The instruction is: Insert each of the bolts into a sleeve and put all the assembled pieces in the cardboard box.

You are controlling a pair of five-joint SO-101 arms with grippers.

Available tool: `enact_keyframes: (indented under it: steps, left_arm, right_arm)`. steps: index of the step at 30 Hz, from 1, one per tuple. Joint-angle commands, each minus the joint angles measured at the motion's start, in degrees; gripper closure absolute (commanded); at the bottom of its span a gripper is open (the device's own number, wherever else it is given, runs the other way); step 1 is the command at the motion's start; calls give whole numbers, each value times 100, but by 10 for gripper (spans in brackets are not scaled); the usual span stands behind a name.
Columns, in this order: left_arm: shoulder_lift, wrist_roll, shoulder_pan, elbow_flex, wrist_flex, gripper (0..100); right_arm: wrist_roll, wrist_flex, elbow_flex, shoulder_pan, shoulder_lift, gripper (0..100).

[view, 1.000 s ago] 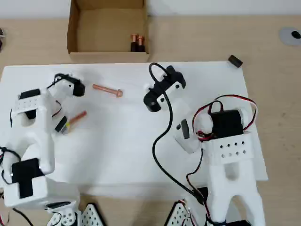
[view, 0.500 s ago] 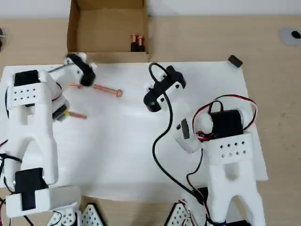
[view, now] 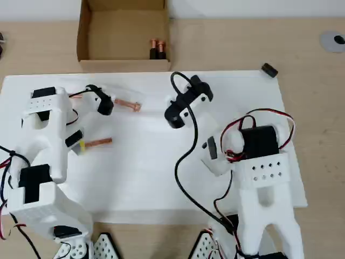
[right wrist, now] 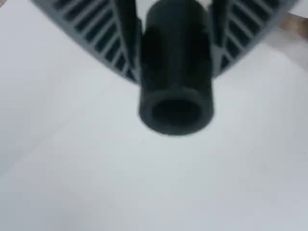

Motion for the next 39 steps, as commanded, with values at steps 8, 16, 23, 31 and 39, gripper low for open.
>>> enact_keyframes:
  steps: [8, 16, 23, 31, 39]
  left_arm:
    - [119, 2066, -264, -879, -492, 921]
    - [119, 3798, -554, -2136, 624, 868]
    - [119, 2374, -475, -1793, 686, 872]
    - [119, 5776, -211, -1802, 79, 994]
    - [127, 11956, -35, -2092, 1363, 988]
  right_arm:
    - [-35, 70, 13, -22, -13, 986]
    - [-35, 70, 13, -22, -4, 986]
    - [-35, 70, 13, -22, -4, 986]
    - [-35, 70, 13, -22, -4, 986]
    - [-35, 70, 13, -31, 4, 986]
